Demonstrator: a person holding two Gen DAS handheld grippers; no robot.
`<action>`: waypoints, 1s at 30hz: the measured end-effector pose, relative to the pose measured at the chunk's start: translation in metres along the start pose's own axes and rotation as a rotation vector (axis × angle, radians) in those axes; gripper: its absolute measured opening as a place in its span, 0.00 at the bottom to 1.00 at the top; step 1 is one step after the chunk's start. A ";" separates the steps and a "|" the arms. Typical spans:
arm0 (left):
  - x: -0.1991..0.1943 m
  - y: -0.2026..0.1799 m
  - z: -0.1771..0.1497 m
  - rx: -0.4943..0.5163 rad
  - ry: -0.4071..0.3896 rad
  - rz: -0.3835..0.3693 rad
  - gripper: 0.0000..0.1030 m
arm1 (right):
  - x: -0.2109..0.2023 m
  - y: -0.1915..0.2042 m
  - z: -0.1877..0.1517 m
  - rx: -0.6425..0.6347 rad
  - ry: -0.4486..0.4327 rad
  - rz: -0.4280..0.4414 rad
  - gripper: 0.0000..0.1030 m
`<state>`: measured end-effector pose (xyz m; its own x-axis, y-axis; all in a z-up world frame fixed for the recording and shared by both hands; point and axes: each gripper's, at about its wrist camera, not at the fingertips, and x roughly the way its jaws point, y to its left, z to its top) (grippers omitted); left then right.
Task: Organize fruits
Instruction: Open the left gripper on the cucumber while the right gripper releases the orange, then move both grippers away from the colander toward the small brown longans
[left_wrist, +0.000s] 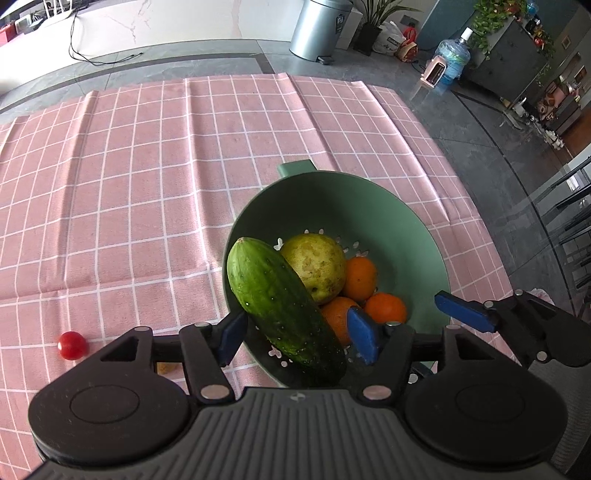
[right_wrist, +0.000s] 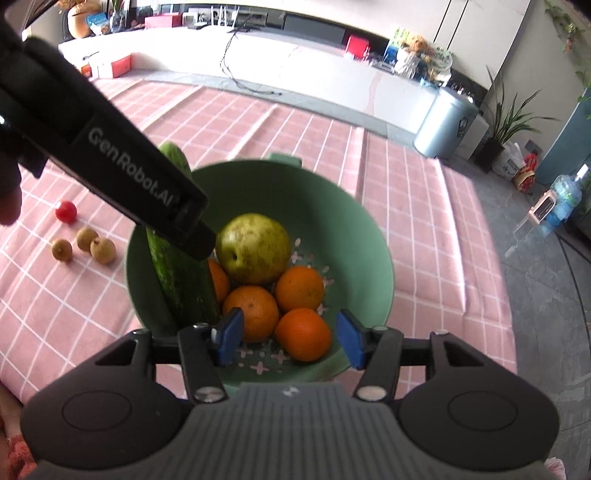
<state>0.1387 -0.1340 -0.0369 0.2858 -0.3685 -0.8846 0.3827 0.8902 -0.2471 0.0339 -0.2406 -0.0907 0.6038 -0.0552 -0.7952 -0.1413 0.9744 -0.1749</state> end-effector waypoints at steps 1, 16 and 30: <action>-0.002 0.000 -0.001 0.001 -0.004 0.005 0.71 | -0.004 0.001 0.000 0.001 -0.010 -0.007 0.53; -0.068 -0.002 -0.020 0.115 -0.196 0.036 0.72 | -0.043 0.024 -0.006 0.144 -0.115 -0.069 0.63; -0.117 0.059 -0.057 0.169 -0.295 0.127 0.66 | -0.054 0.087 -0.022 0.341 -0.249 0.002 0.53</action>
<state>0.0777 -0.0232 0.0291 0.5719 -0.3411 -0.7461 0.4606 0.8861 -0.0520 -0.0282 -0.1576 -0.0755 0.7809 -0.0400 -0.6234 0.0998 0.9931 0.0614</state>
